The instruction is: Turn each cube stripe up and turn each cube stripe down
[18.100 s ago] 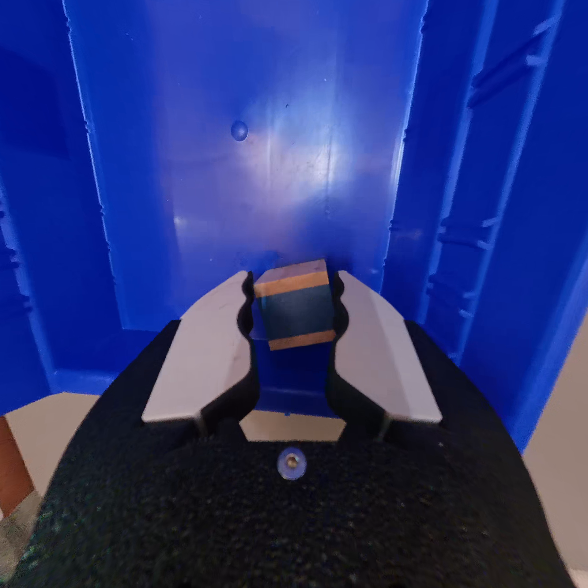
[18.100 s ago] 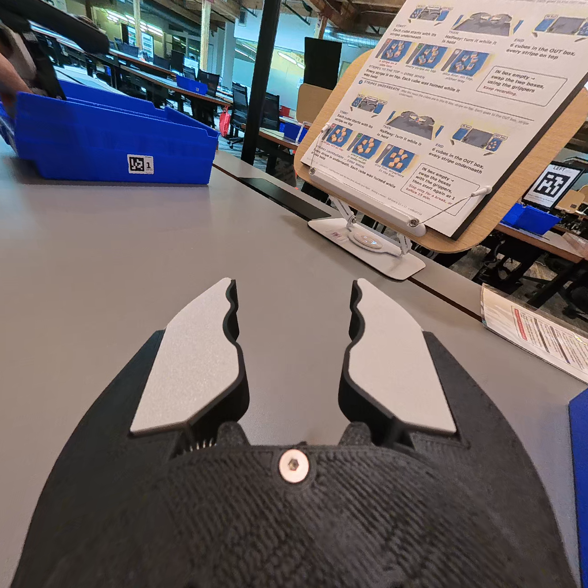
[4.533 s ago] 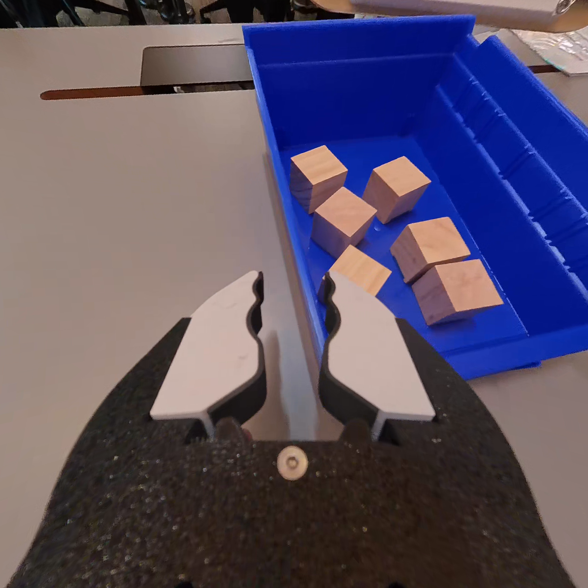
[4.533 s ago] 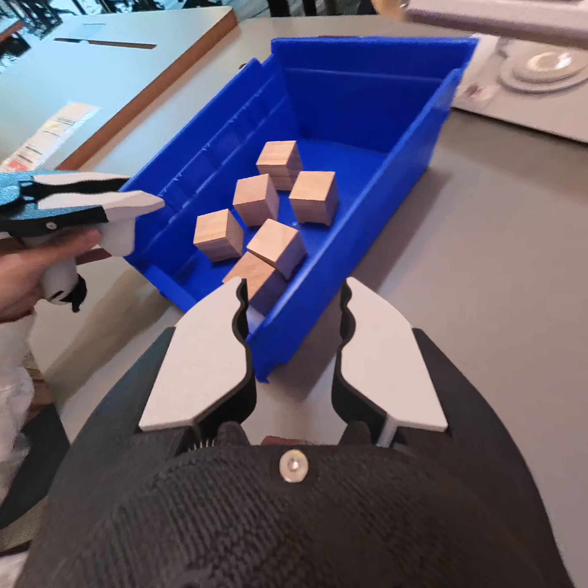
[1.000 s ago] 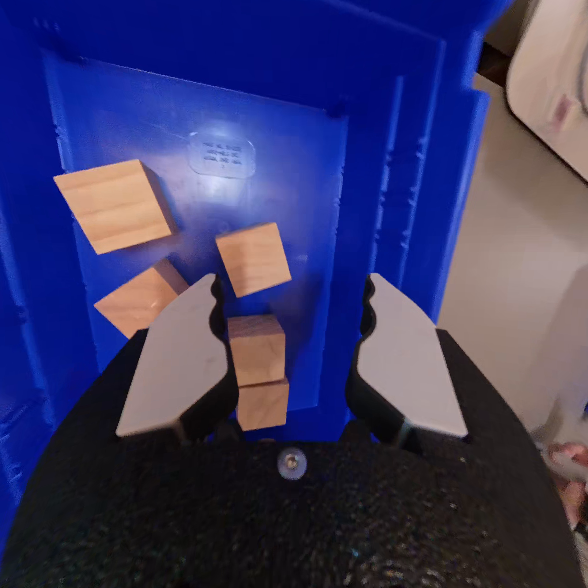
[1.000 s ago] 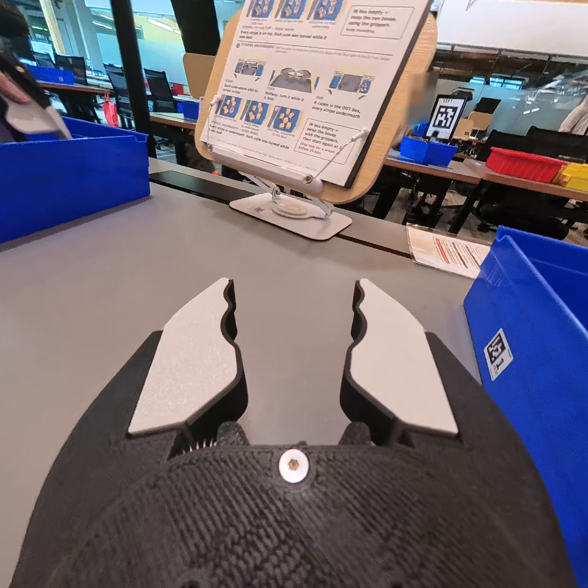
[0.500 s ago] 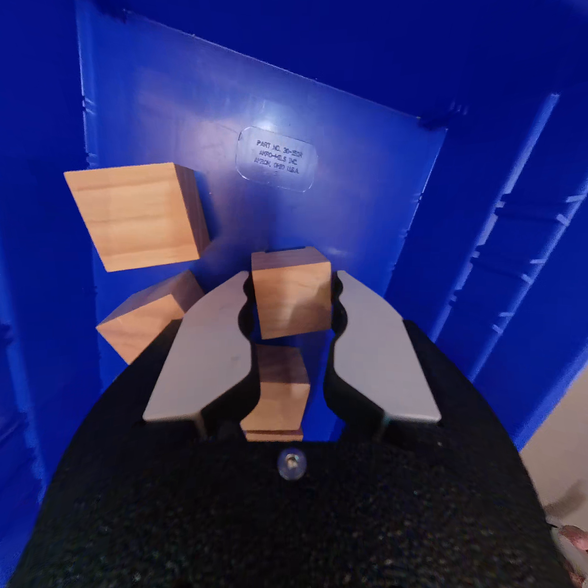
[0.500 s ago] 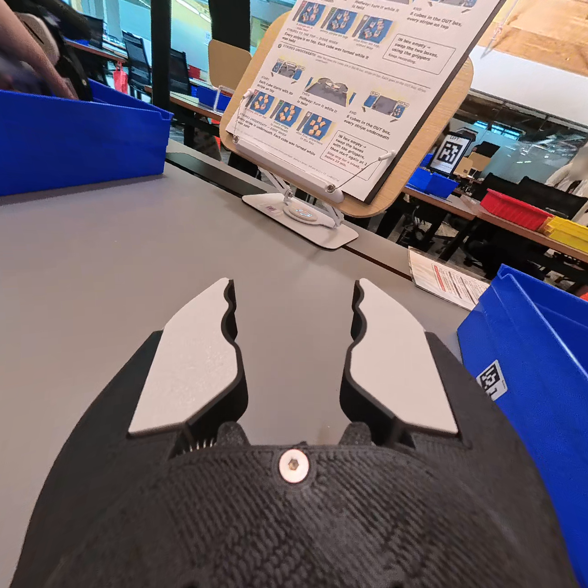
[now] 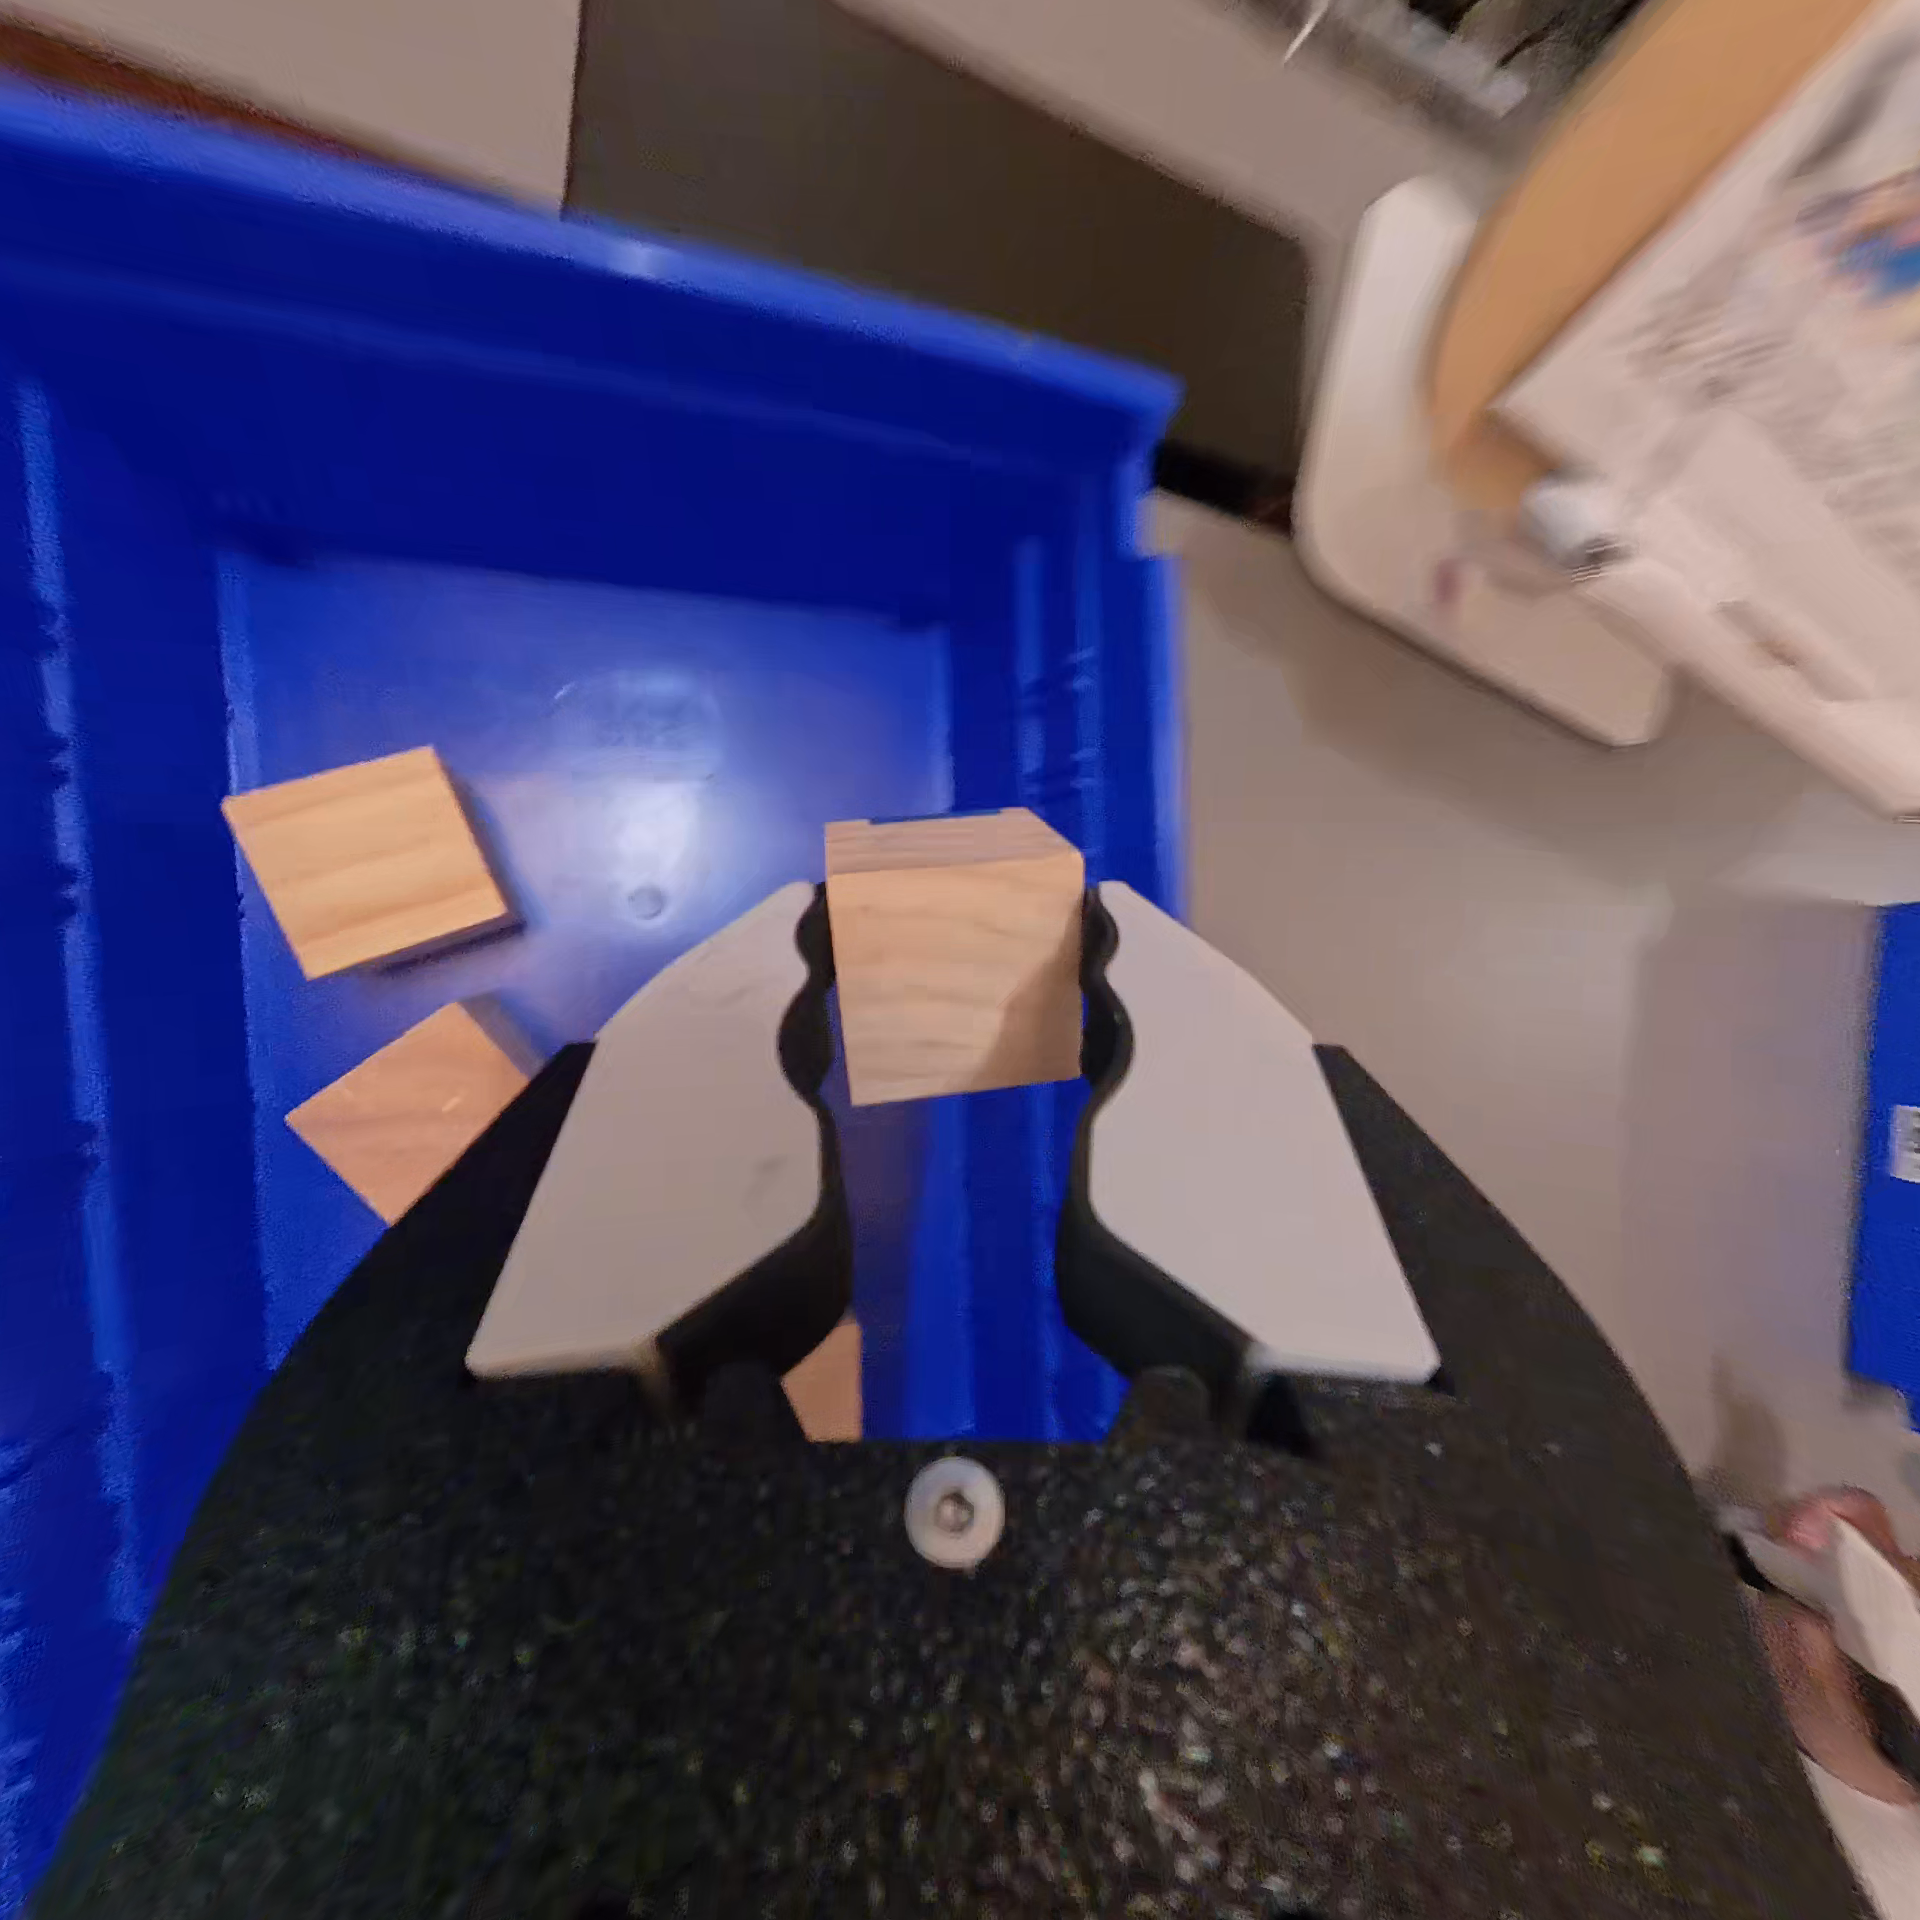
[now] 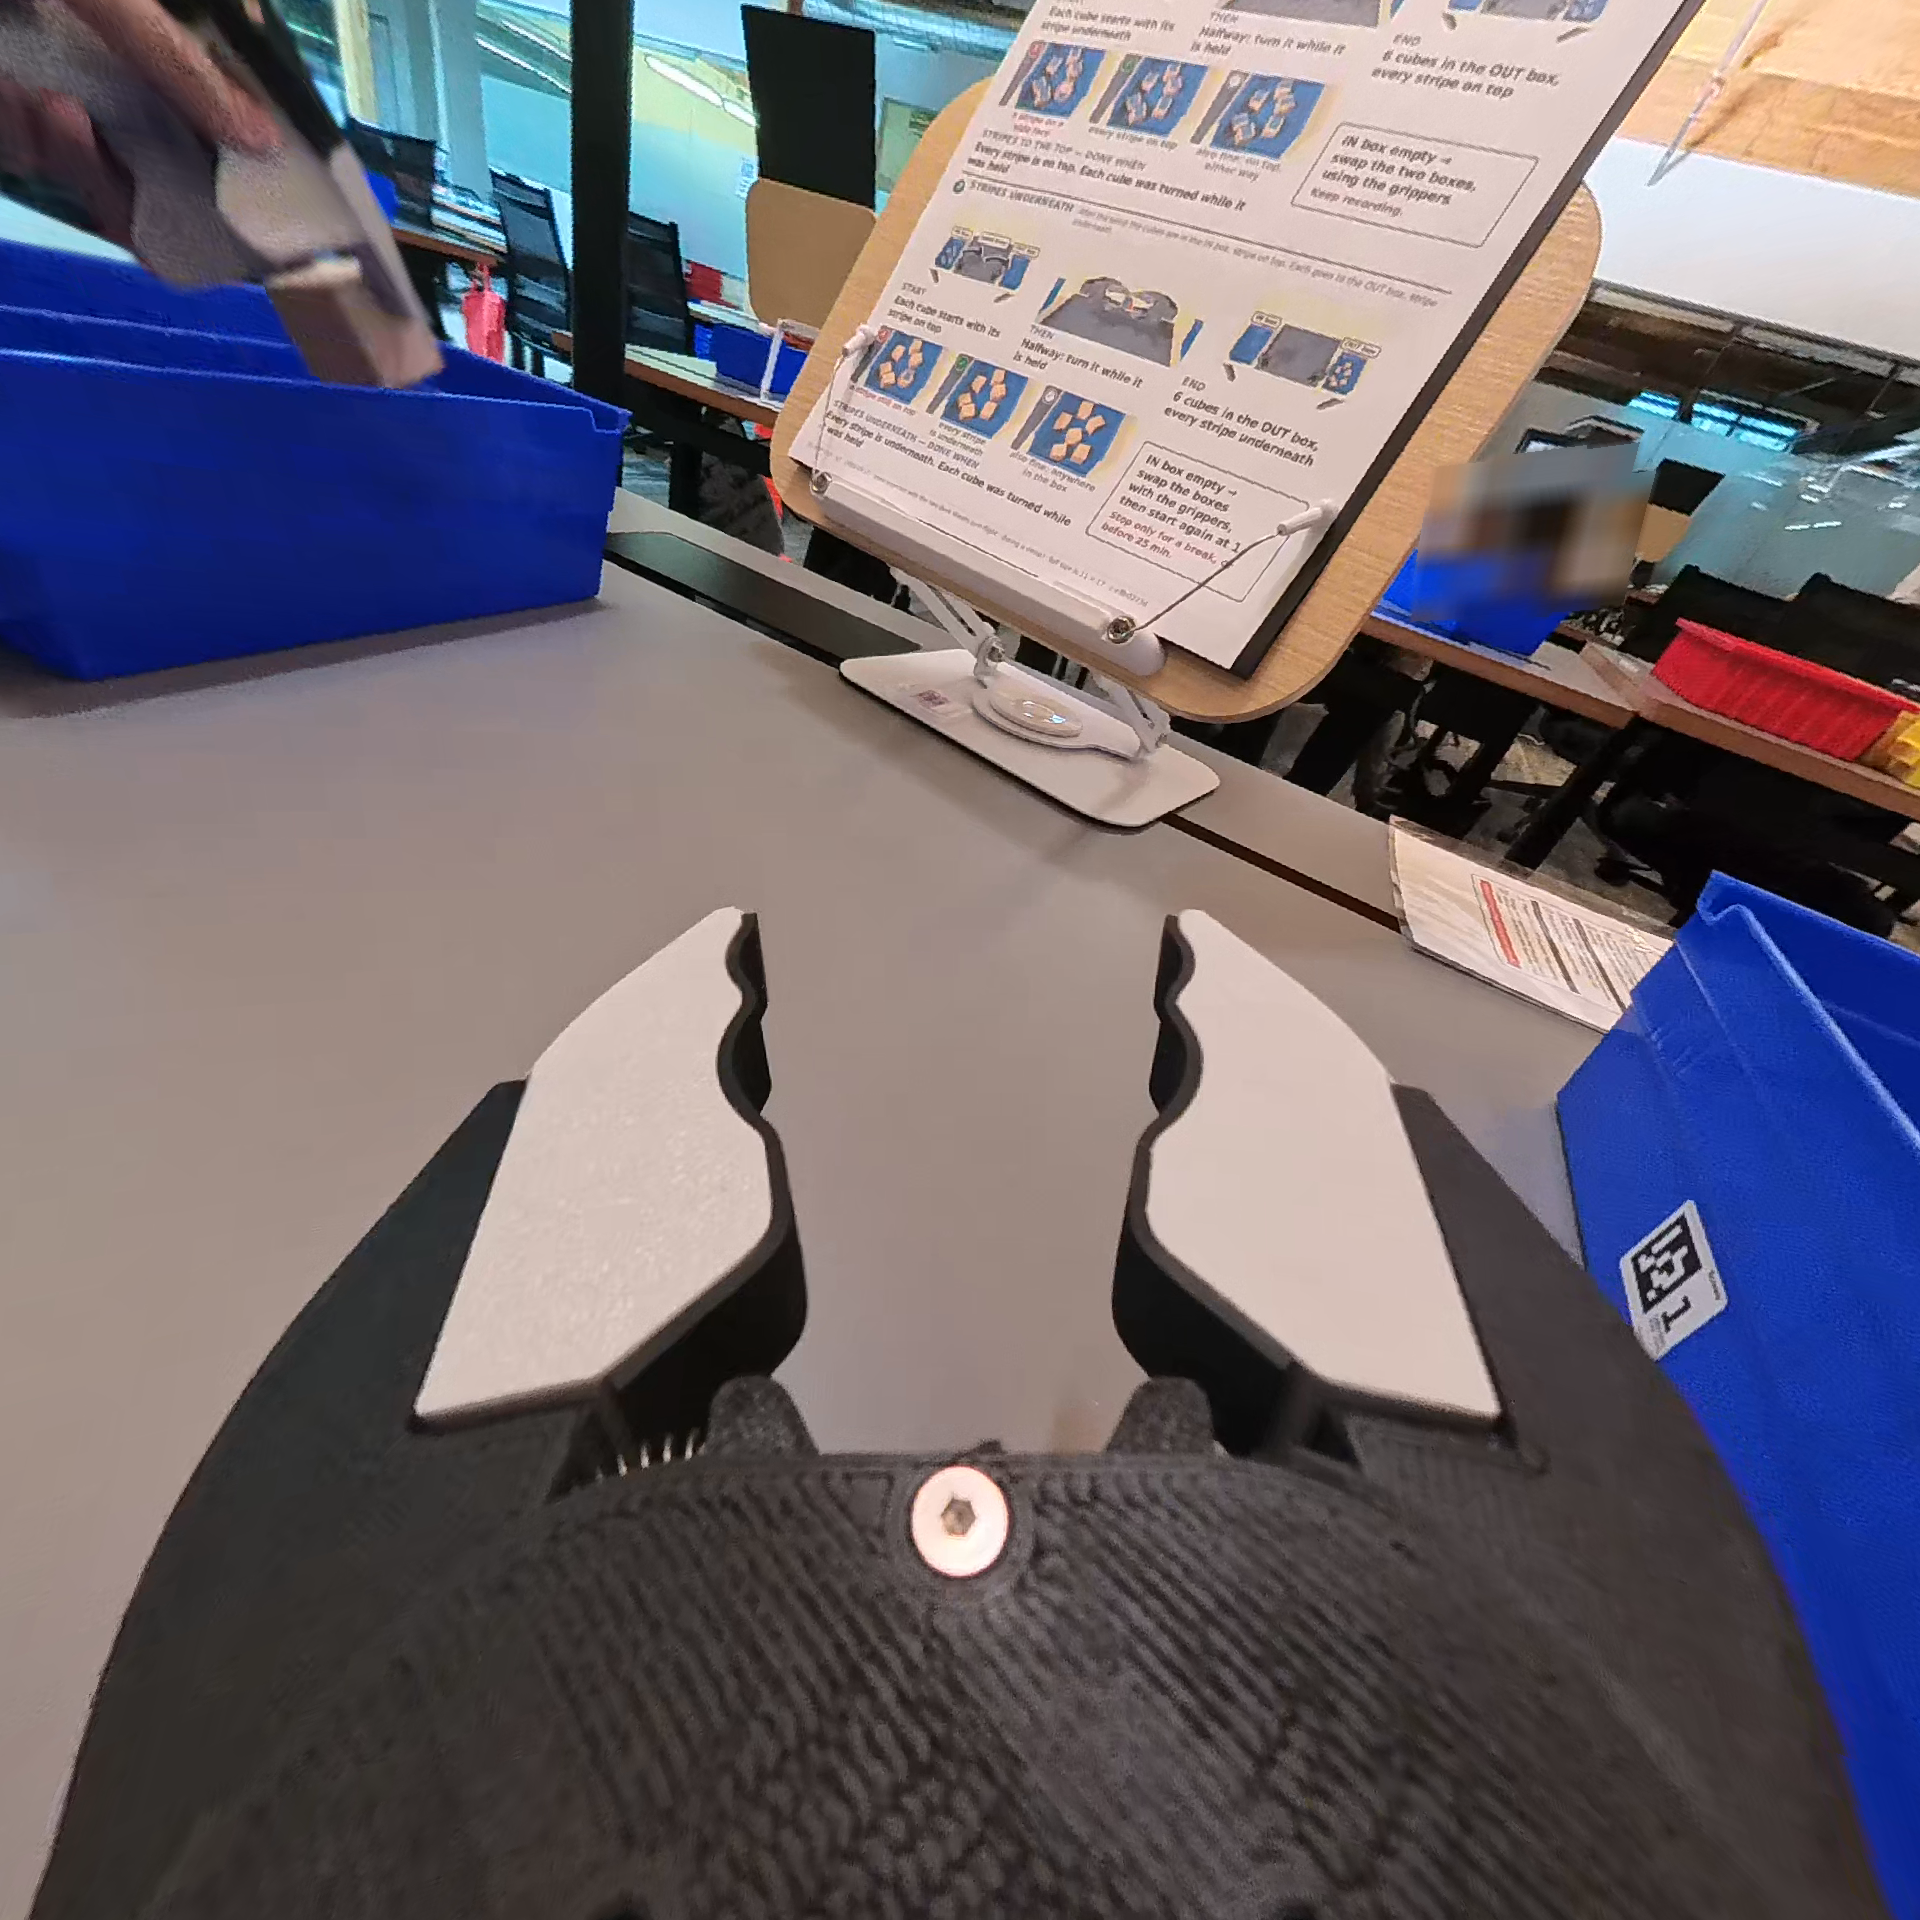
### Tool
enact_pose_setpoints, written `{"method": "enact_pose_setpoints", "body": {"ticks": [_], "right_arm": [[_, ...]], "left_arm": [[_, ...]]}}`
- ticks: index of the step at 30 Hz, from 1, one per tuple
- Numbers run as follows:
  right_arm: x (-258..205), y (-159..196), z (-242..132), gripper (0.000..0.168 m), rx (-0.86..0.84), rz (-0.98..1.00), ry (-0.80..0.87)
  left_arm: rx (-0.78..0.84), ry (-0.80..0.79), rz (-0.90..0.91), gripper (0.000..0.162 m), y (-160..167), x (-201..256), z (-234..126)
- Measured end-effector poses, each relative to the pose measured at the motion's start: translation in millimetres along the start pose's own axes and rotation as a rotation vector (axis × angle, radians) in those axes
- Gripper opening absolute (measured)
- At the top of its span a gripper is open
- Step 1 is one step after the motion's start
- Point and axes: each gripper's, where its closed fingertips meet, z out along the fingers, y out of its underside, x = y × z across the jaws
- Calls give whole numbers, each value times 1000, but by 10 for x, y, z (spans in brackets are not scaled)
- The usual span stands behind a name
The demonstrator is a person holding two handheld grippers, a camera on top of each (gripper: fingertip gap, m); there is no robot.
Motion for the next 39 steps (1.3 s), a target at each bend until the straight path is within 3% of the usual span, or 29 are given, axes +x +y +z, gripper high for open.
{"method": "enact_pose_setpoints", "body": {"ticks": [4,9,21,29,39], "right_arm": [[-41,-16,-10,77,13,28,-60],[-30,-63,-63,77,49,39,-107],[-305,-733,-436,75,267,-125,-294],[-577,-1064,-641,74,394,-241,-359],[-752,-1129,-762,64,474,-277,-445]], "left_arm": [[185,219,125,45,-98,704,-576],[186,604,248,45,376,1652,-992],[-27,1193,339,44,1749,2797,-1013],[-237,1430,357,44,2344,3166,-1143],[-402,1544,377,44,2744,3390,-1231]]}}
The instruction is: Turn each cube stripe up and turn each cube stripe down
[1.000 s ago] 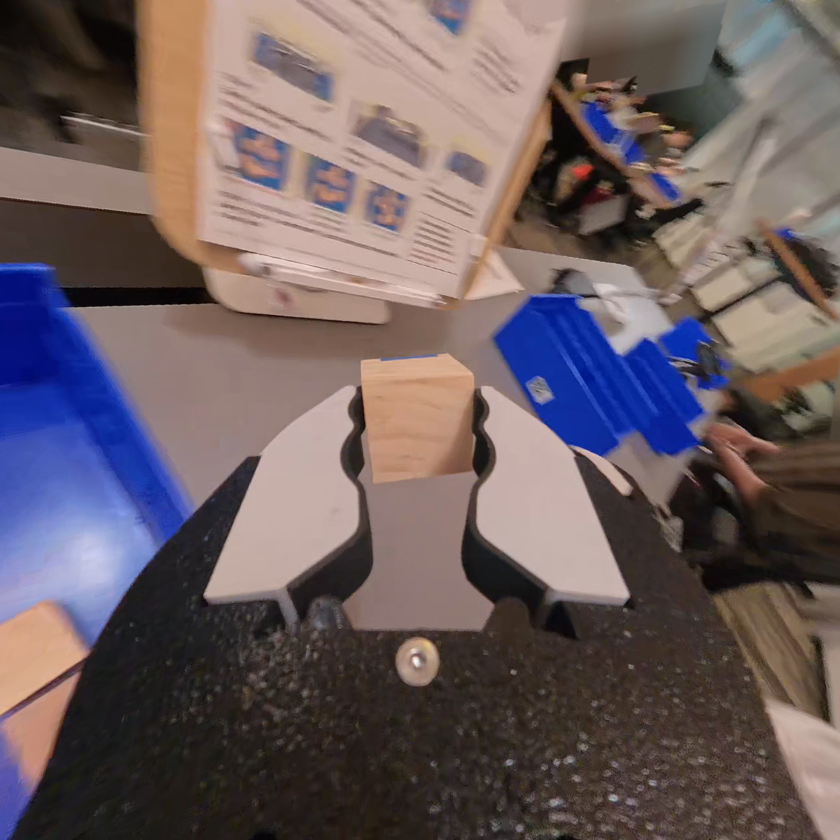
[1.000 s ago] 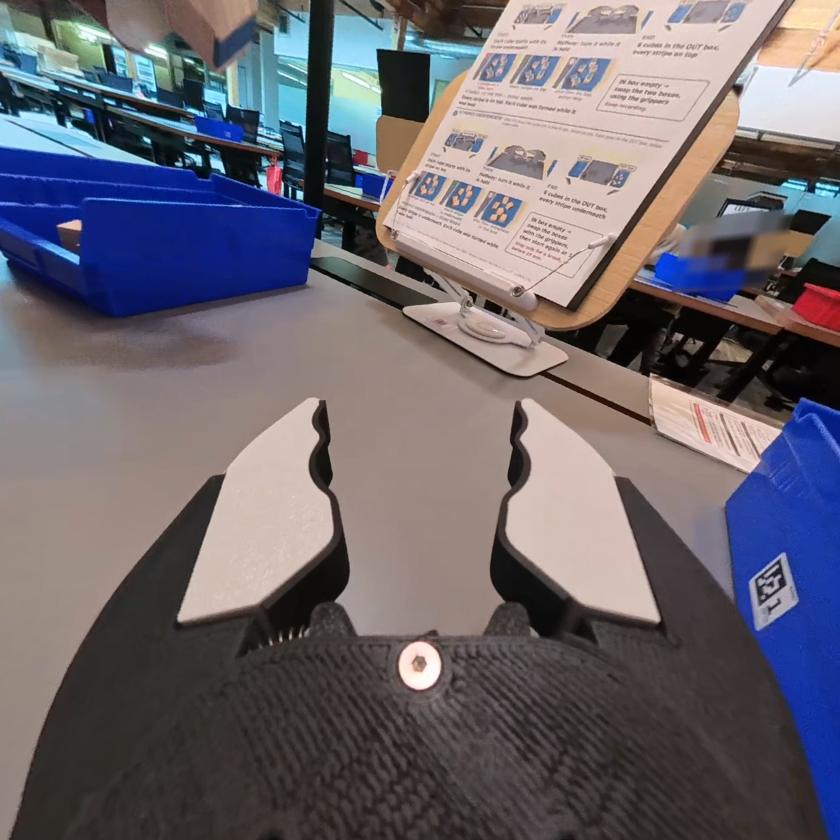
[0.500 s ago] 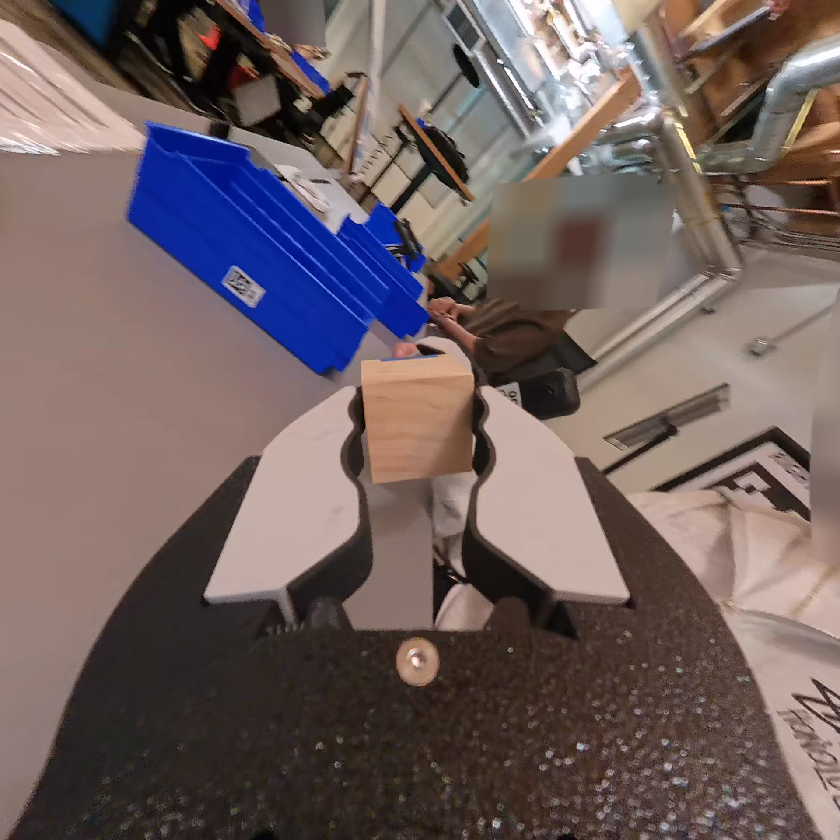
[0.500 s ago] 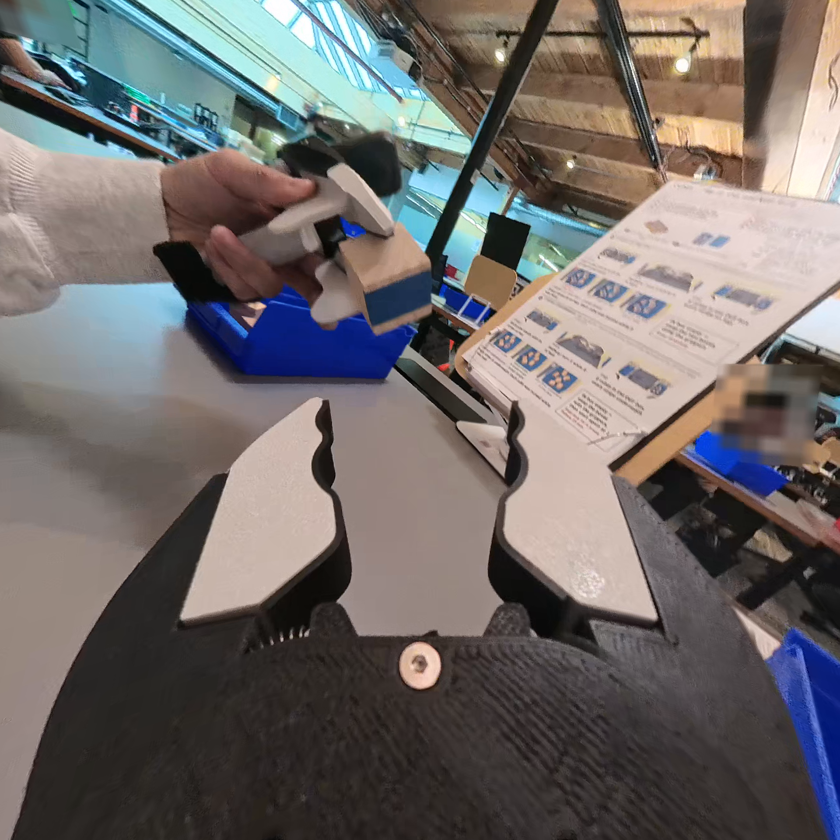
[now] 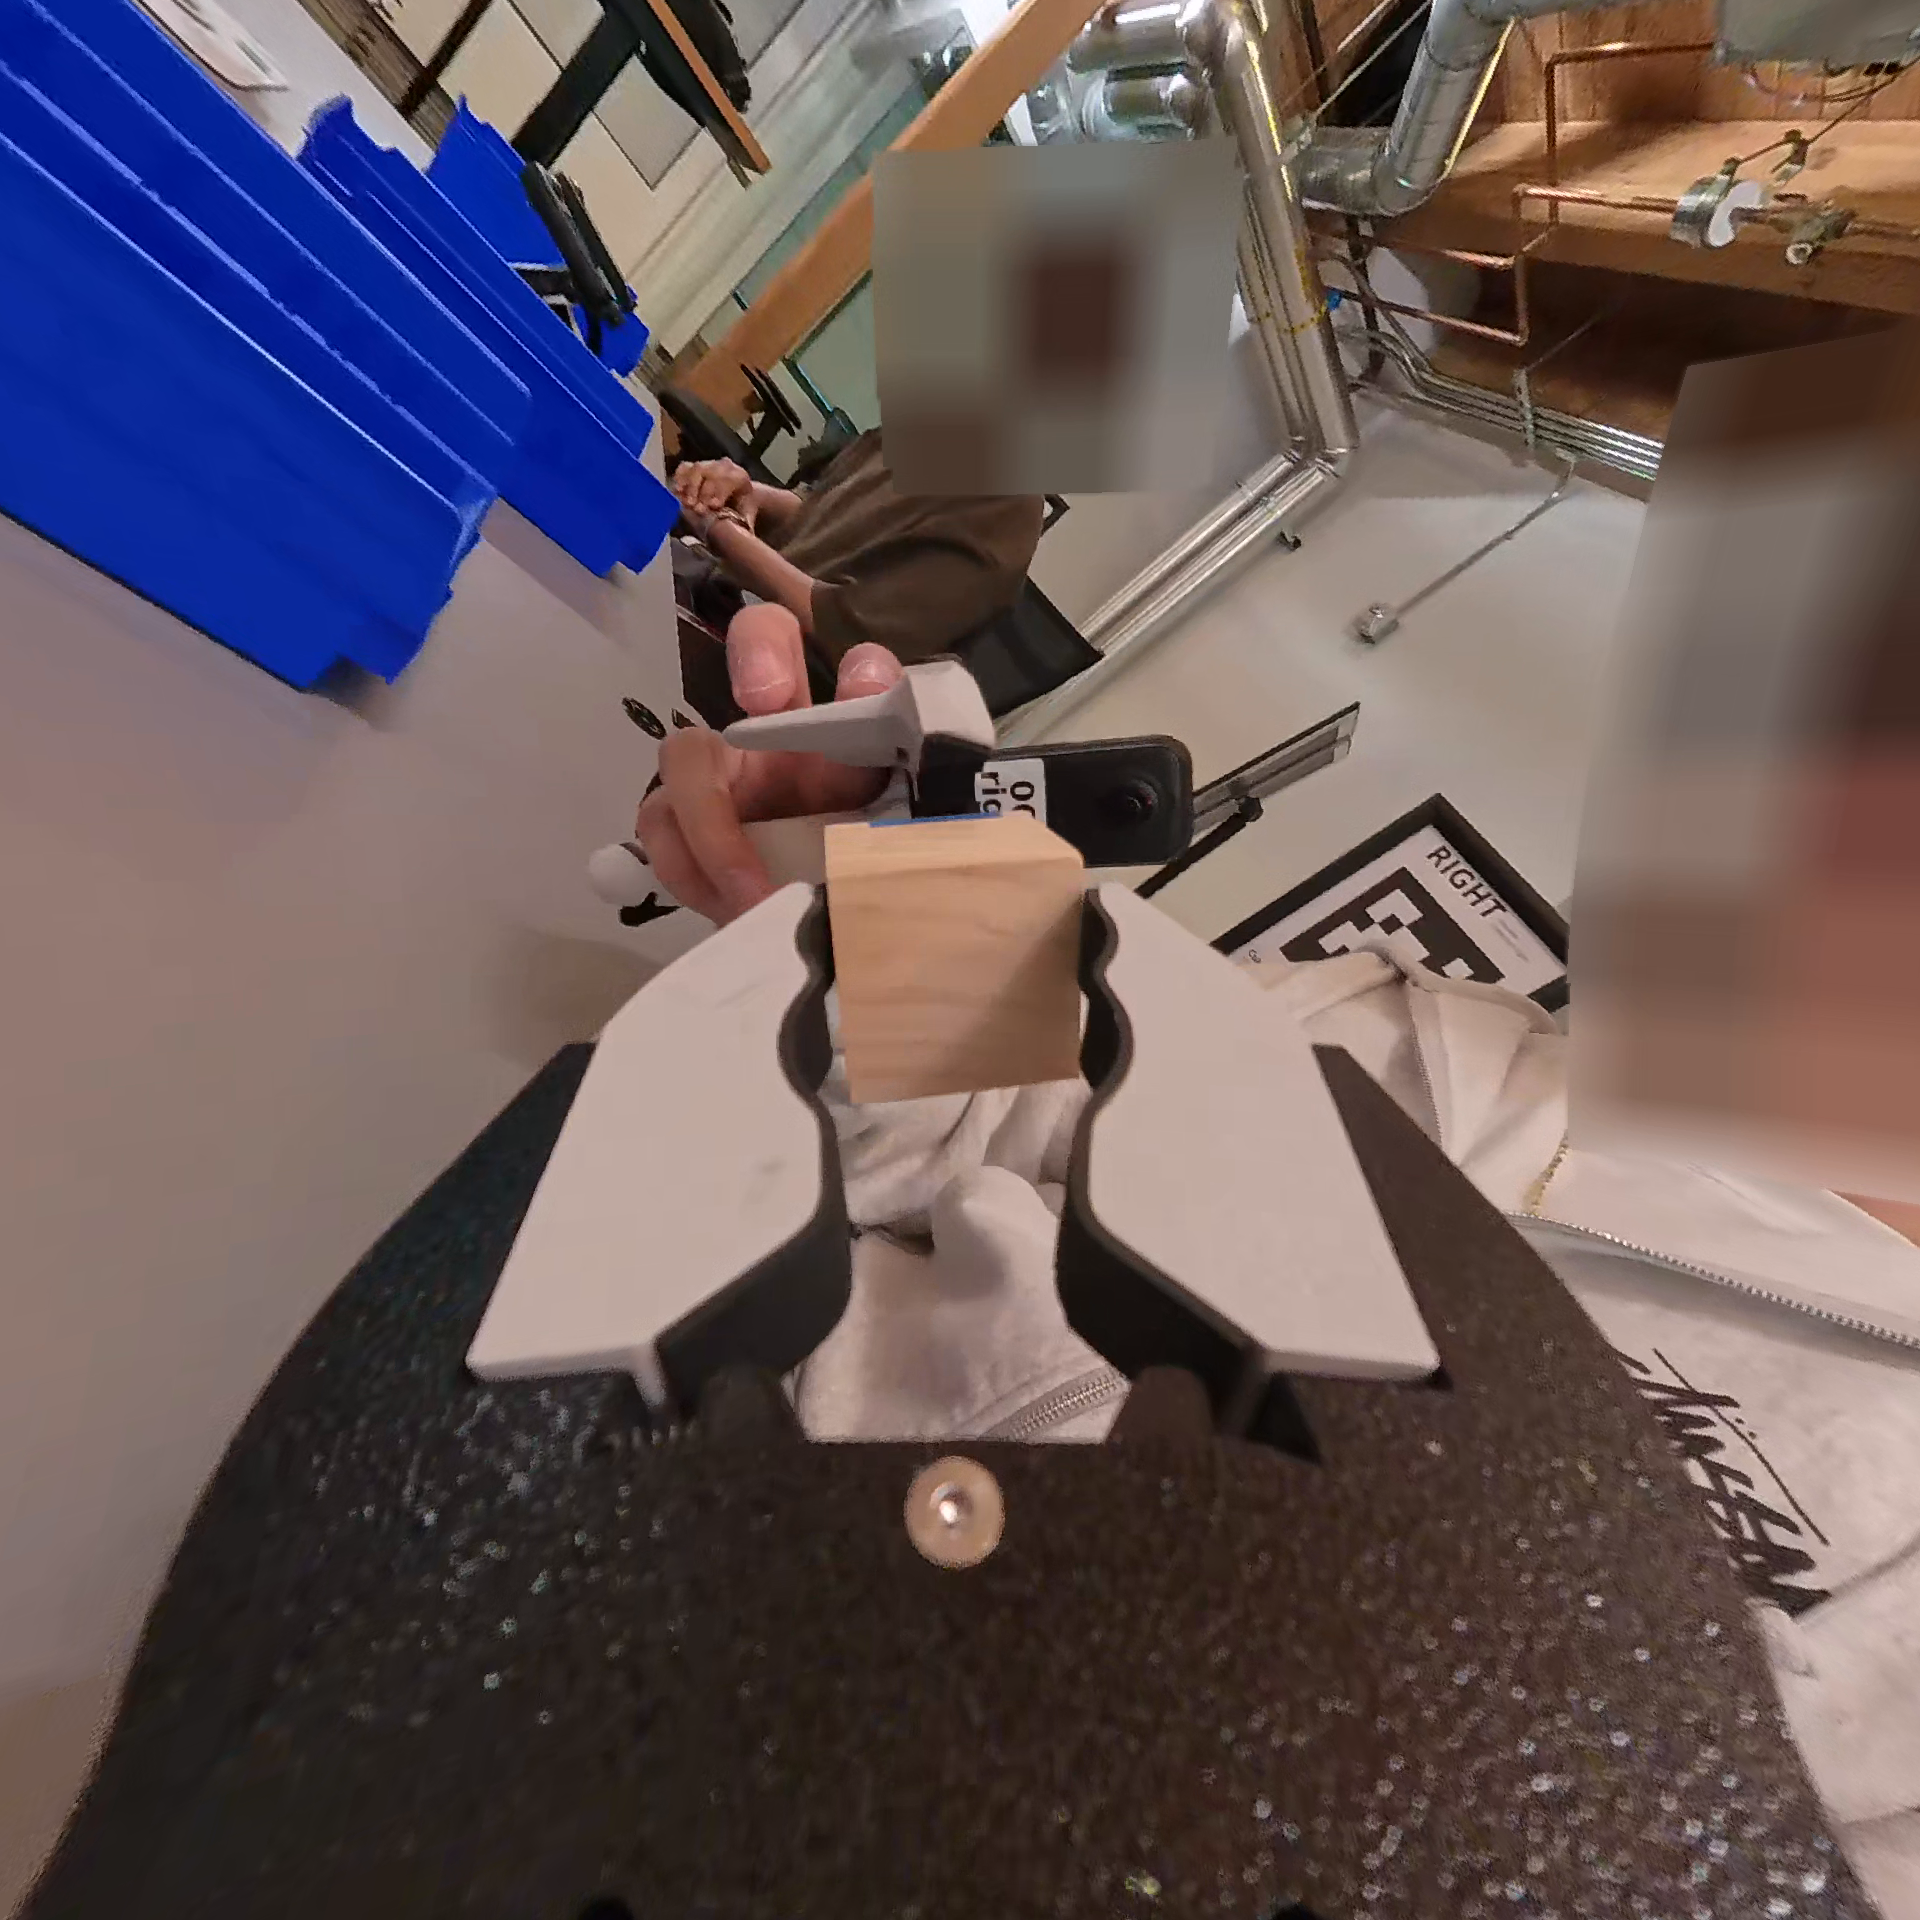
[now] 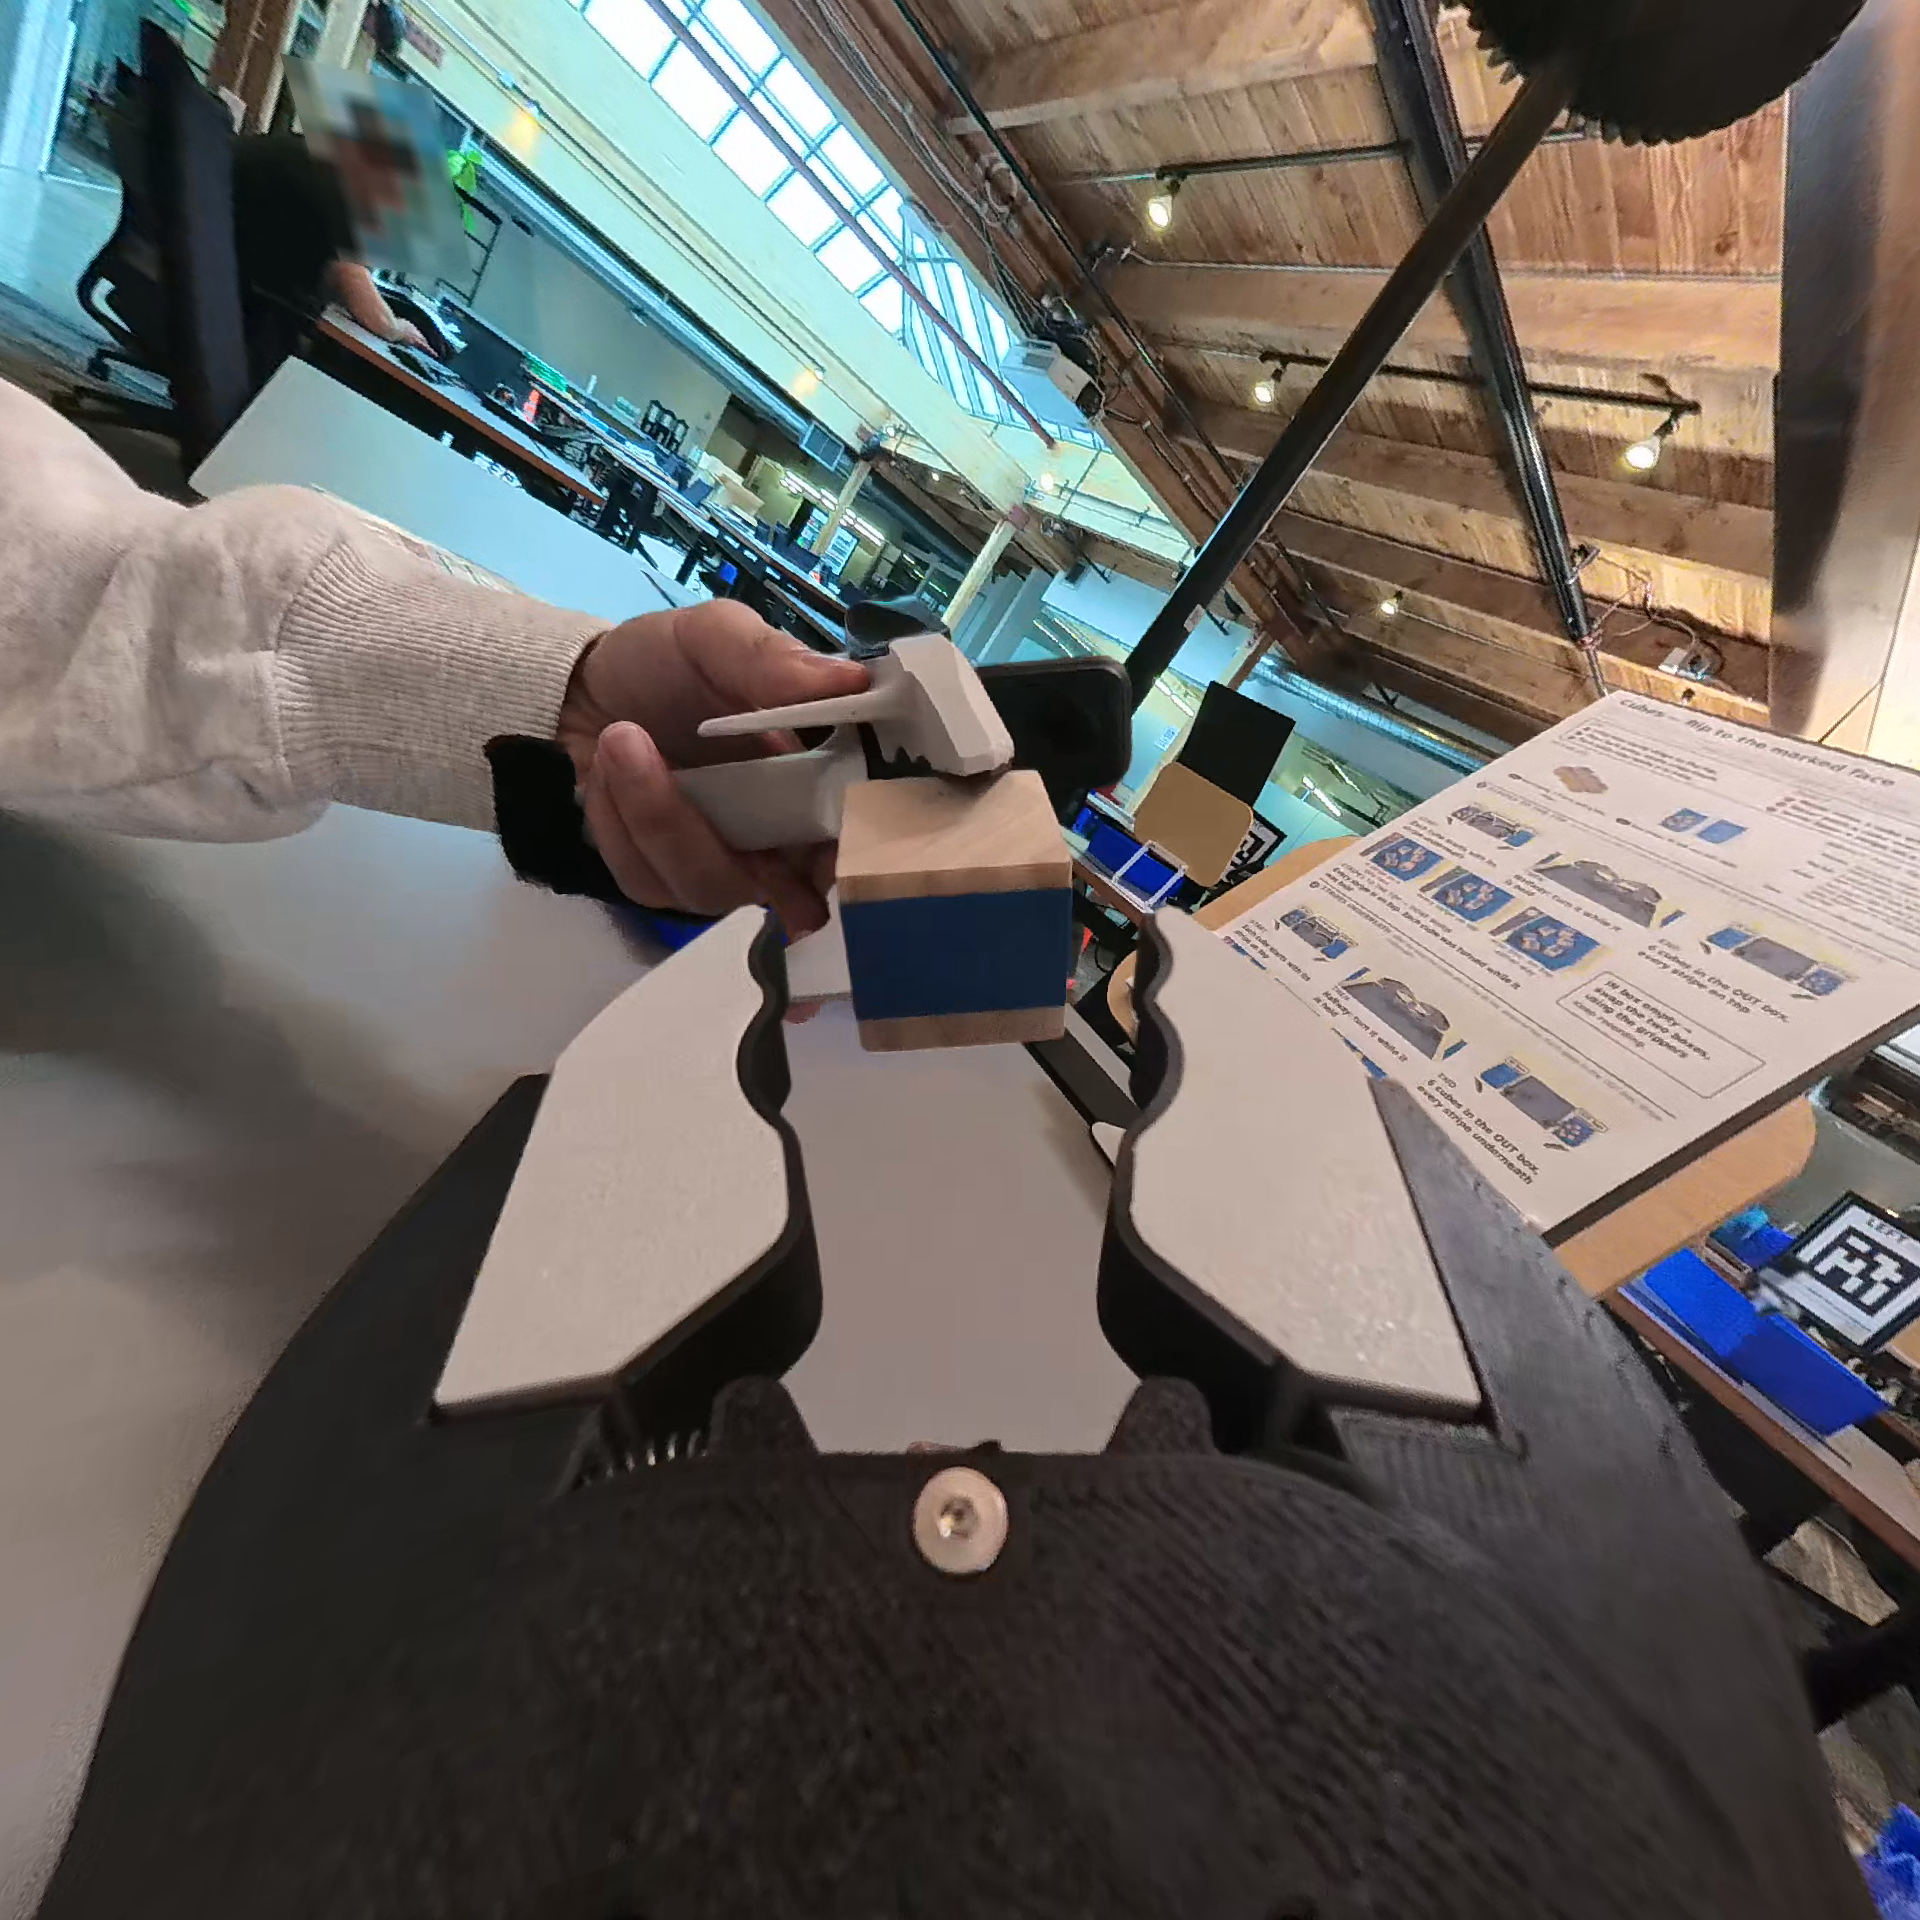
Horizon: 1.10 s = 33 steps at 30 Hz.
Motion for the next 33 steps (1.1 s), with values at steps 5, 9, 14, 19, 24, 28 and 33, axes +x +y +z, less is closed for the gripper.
{"method": "enact_pose_setpoints", "body": {"ticks": [5,9,14,19,24,28,33], "right_arm": [[-55,-11,15,50,13,-25,-18],[-43,-15,28,45,-5,-49,-12],[-26,47,40,45,-57,17,-32],[85,171,-5,45,-155,116,-25],[272,351,-141,45,-308,147,22],[457,476,-351,45,-451,149,53],[1018,550,-743,45,-671,192,160]], "left_arm": [[-28,35,-17,44,66,6,96],[-6,57,-24,44,42,-1,96],[30,6,0,45,-2,-93,62],[125,-121,98,60,-182,-226,-71],[191,-496,333,73,-354,-713,-369],[231,-812,485,81,-448,-1143,-663],[332,-1076,580,80,-540,-1407,-972]]}}
